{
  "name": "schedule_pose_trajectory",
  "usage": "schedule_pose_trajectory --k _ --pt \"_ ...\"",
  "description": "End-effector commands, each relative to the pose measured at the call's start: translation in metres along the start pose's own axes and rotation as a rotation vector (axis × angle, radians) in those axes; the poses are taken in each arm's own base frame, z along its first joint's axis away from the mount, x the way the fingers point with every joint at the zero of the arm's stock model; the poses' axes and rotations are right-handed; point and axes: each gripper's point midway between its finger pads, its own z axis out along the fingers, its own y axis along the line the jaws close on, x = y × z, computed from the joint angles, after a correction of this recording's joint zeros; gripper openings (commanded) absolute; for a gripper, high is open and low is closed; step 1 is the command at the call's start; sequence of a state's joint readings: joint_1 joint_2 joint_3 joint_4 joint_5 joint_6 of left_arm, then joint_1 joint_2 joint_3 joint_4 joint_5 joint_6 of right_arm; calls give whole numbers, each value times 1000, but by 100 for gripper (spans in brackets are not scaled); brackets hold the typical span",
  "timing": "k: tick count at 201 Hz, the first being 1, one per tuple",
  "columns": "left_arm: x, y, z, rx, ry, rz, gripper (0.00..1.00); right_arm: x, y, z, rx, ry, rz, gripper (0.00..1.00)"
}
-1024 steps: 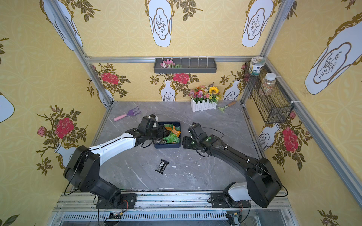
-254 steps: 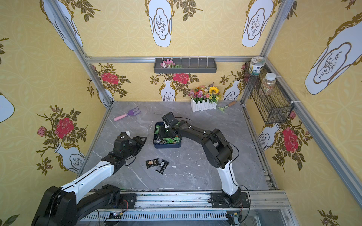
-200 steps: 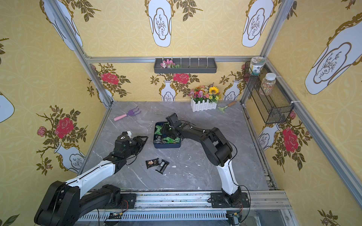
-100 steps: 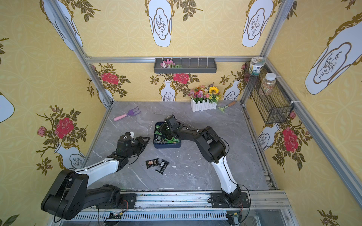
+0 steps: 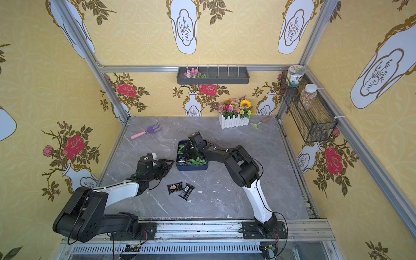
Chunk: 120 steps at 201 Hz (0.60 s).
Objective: Take the cookies out of the storage box
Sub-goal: Pick up the cookie from the storage box.
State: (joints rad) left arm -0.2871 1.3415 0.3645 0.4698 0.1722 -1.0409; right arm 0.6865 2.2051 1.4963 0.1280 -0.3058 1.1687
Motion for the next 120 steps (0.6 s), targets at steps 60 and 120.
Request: schedule_pose_trajectory --k 60,120 --pt "-5 -9 -8 33 -32 22 41 9 8 -17 -21 11 -72 18" --pt "-6 -15 -12 47 -39 35 41 9 14 -18 -52 12 -65 11"
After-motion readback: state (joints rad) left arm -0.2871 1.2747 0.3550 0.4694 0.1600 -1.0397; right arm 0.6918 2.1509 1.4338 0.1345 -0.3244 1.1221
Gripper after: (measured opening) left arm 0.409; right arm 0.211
